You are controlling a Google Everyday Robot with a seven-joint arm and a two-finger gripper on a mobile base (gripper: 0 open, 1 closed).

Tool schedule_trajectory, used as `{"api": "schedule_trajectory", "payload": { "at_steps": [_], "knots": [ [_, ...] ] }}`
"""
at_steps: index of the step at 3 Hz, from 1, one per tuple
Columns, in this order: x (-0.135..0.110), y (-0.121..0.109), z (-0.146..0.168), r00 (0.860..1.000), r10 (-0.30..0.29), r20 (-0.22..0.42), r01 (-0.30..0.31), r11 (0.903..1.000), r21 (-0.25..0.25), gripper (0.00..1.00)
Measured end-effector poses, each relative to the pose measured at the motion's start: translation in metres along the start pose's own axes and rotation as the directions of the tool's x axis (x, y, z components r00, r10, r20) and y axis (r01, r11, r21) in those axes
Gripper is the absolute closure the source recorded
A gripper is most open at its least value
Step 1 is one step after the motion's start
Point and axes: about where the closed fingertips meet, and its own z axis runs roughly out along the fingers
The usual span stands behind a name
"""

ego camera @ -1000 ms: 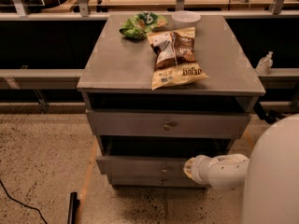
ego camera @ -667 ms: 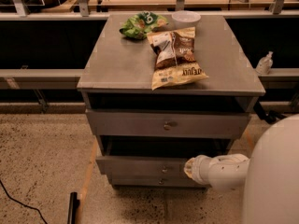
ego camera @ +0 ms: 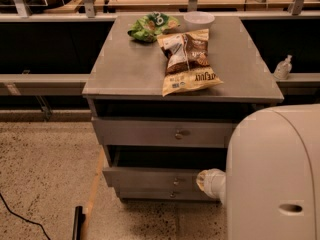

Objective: Close middle drawer

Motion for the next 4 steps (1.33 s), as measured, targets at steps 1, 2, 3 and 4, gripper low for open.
{"api": "schedule_trajectory", "payload": {
  "at_steps": [1,2,3,4],
  "knots": [
    [0.004,0.007,0.02,1.0,-0.018,0.014,0.018,0.9994,0.028,1.0],
    [0.007,0.011,0.038,0.999,-0.043,0.019,0.041,0.9966,0.071,1.0],
    [0.007,0.011,0.039,0.999,-0.043,0.02,0.042,0.9965,0.072,1.0],
    [0.009,0.005,0.044,0.998,-0.059,0.018,0.057,0.993,0.104,1.0]
  ]
}}
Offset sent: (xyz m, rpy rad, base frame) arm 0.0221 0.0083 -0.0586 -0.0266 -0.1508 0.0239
